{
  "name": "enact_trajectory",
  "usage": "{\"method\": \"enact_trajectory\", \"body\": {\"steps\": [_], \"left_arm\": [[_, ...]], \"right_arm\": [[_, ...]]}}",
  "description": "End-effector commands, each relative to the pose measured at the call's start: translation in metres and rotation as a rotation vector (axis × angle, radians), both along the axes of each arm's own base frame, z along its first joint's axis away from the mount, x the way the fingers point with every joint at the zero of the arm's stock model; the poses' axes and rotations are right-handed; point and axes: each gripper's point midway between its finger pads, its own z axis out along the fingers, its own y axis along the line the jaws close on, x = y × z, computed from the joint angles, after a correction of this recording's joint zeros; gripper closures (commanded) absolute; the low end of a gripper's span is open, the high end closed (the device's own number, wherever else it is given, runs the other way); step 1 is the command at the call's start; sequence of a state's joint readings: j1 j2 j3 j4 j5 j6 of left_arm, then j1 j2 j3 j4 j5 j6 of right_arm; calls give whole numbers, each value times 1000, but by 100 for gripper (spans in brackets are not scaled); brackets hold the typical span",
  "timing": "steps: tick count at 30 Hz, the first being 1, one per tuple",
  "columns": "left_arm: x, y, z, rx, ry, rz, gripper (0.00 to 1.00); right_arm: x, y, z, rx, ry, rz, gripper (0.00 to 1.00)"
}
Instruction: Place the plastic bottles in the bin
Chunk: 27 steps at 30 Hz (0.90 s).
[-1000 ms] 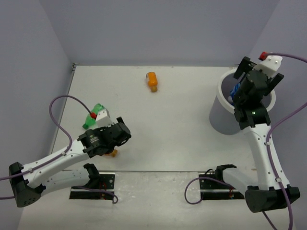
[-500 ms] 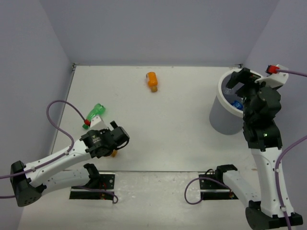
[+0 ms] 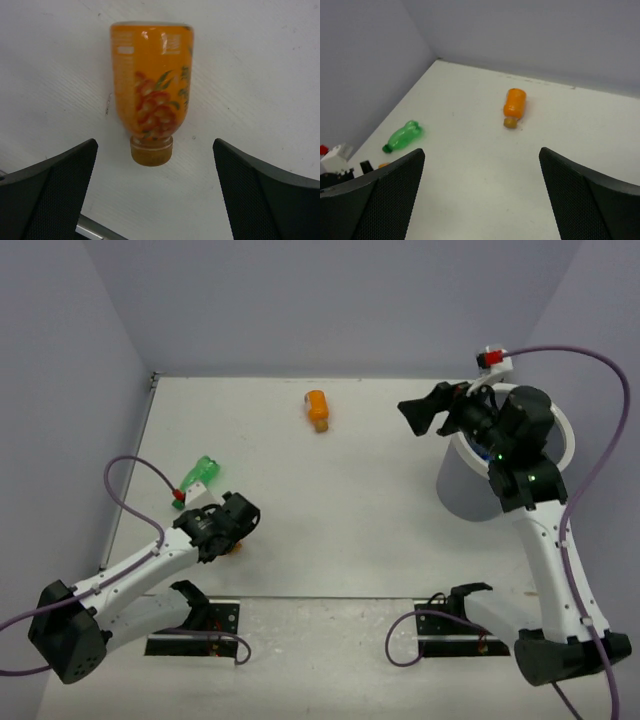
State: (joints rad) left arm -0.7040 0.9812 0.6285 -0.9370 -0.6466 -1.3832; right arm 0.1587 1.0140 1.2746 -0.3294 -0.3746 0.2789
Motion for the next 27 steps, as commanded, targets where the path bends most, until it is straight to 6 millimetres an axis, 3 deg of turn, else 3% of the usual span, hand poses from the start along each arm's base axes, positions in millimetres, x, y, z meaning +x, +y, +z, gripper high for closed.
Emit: {"method": "enact_trajectory", "body": {"steps": [1,3,6,15,19,22,27], "left_arm": [[13,-2,5,-14,-55,-11,0],[11,4,7,2,-58,1,0],[8,9,9,13,-66,11,0],[27,-5,8,-6,-118,-29,0],[63,-51,14,13,-130,-322,0],[64,-79,7,-62,-104,-442,0],[49,-84,-10,-134,-60,-441,0]], "right_arm": [[2,60,-13,-114,76,312,1],[16,74,-31,-161,159,350,1],[18,86,-51,-223,223,426,1],[25,88,-75,-349,232,436,1],[27,91,-79,-372,228,456,1],[29,92,-79,-369,236,454,1],[29,89,-77,-372,224,437,1]]}}
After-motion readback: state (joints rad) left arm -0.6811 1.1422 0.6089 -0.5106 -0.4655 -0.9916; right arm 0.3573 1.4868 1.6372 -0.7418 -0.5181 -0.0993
